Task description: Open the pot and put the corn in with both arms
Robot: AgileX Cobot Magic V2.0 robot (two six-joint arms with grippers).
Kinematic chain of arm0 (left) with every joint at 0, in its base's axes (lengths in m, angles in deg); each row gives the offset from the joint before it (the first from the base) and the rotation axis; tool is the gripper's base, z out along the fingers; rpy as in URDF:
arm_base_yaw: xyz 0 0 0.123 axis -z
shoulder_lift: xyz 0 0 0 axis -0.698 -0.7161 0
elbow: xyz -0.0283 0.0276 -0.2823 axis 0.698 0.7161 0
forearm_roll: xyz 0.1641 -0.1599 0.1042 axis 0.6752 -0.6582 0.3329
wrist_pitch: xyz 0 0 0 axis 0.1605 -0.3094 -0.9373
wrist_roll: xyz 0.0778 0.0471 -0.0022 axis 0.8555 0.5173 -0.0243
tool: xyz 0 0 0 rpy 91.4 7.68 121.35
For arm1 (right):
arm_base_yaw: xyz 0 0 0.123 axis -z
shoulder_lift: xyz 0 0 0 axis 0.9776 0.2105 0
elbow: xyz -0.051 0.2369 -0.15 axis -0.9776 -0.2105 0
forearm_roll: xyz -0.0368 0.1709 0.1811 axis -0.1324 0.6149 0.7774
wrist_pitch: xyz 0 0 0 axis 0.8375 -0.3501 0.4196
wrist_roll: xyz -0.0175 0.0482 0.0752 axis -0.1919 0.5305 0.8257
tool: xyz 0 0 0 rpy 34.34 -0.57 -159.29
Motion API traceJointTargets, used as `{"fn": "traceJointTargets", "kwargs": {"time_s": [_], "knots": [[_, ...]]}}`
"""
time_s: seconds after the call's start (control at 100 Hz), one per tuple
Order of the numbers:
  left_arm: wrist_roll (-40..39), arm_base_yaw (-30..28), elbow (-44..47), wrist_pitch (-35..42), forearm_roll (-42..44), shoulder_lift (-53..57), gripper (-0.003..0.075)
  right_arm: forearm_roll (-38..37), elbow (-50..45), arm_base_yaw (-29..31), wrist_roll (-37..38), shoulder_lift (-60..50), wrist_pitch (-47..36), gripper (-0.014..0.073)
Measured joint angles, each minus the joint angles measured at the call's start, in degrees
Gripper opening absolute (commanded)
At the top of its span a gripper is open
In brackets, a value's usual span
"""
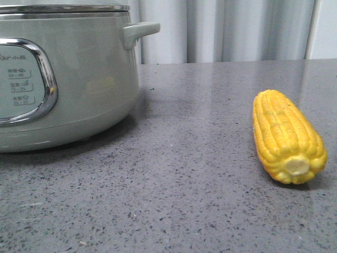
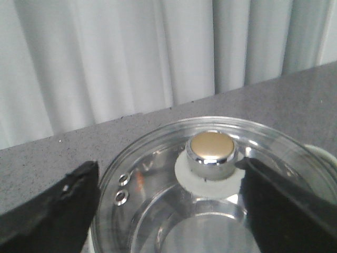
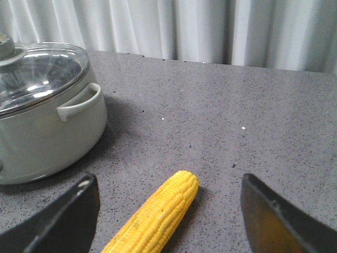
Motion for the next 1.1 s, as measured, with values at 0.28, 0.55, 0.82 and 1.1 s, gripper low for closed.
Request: {"fn": "traceJointTargets", "kwargs": {"time_s": [0.28,0.55,0.82,1.1], "knots": [[-0.04,7.76,2.79,10.34,-0.85,-5.73,0.0555,0.0,0.0,0.0,0.0,0.0,0.0,0.0468],[-0.04,12.04,4.65,23.17,-1.45,-13.76,0.0542,0.0,0.0,0.0,-0.04,0.0,0.0,0.0468],[-0.04,12.04,4.77,27.91,-1.66,-20.53,0.0542,0.0,0.0,0.0,-0.04,0.0,0.68,0.0468],[-0.04,12.04,4.77,31.52,-7.74,-25.3,0.0542,0.0,0.0,0.0,-0.04,0.0,0.94,0.0468]]}}
